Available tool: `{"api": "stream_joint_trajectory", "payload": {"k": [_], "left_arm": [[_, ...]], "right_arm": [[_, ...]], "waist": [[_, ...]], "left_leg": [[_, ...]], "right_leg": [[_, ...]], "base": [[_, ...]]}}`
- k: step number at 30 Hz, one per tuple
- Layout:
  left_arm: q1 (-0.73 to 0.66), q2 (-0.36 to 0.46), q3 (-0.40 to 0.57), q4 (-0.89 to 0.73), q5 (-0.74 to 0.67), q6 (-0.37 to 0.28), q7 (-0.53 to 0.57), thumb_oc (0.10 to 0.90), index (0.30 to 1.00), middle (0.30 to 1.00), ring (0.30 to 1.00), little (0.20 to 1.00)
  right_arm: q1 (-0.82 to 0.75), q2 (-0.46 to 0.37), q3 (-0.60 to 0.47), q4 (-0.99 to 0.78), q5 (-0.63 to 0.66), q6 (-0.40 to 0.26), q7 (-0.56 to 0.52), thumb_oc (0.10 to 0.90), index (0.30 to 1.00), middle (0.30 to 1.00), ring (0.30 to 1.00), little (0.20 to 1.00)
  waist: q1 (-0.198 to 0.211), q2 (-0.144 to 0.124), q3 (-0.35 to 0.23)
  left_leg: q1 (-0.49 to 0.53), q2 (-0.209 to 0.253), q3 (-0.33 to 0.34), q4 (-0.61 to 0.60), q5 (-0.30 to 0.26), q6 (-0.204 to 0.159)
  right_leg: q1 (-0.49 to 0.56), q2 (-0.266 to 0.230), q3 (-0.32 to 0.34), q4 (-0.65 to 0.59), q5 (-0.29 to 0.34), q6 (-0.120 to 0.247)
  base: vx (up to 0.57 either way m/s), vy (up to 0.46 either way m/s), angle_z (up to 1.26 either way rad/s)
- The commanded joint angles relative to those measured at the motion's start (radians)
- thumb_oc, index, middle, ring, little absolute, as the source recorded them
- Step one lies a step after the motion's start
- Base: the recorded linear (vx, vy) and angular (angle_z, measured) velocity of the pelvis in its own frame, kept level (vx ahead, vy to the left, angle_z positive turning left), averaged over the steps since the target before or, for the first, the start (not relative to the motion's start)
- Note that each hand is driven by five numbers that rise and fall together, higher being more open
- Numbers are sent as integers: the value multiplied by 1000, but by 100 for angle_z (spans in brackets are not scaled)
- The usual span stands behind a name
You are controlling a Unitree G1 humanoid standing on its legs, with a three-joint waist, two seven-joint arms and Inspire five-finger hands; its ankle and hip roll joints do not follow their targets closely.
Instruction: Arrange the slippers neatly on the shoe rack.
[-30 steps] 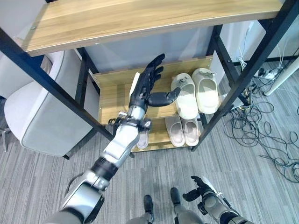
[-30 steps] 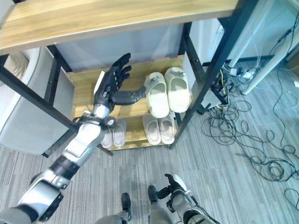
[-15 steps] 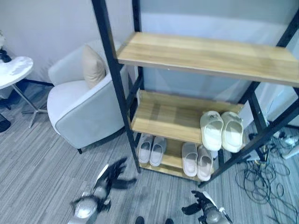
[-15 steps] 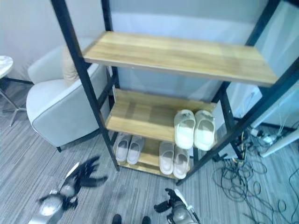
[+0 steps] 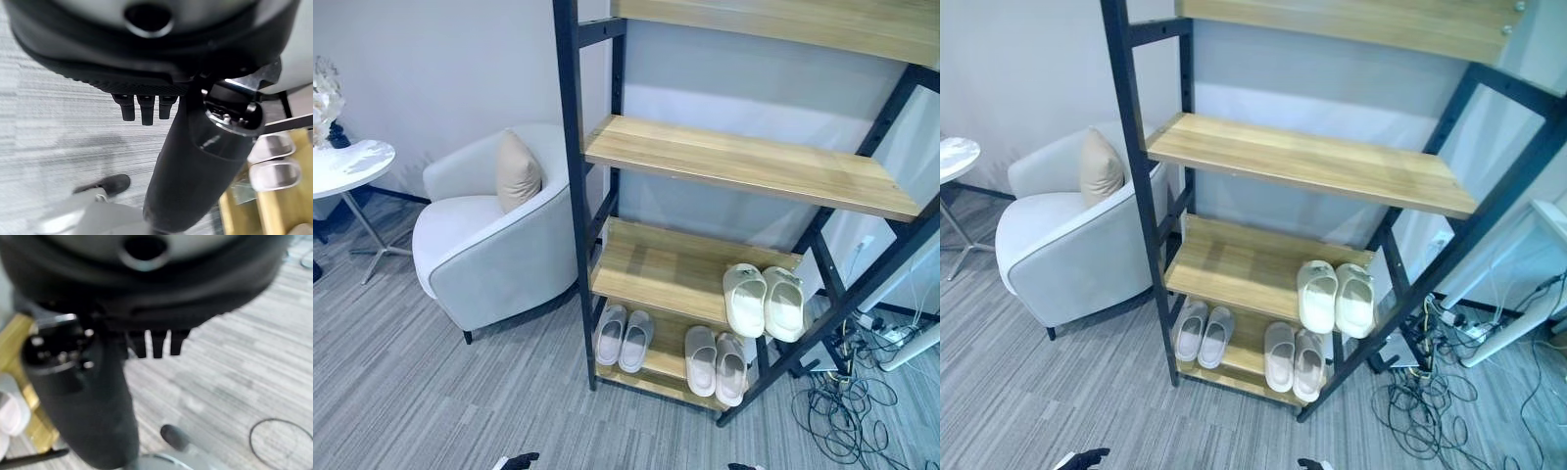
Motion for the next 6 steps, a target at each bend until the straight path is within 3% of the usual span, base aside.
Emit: {"api": "stream_joint_trajectory", "payload": {"k": [1, 6], "left_arm": [[-84, -55, -21, 84, 79, -43, 45, 800, 900, 900, 900, 900], [-128, -74, -41, 126, 106, -41, 58, 800, 900, 900, 900, 900]], "right_arm": [[-48, 4, 11, 52, 18, -19, -10, 800, 900, 900, 900, 900], [-45, 13, 19, 88, 16, -7, -4, 800, 900, 900, 900, 900]], "waist": [[-15, 6, -10], [-30, 16, -18]], "left_leg": [[4, -3, 32, 7, -169, 16], [17, -1, 50, 7, -177, 19]], "right_leg": [[-39, -50, -9, 82, -79, 65], [-41, -50, 18, 82, -78, 67]], "base": [[-1, 72, -12], [-4, 36, -19]]}}
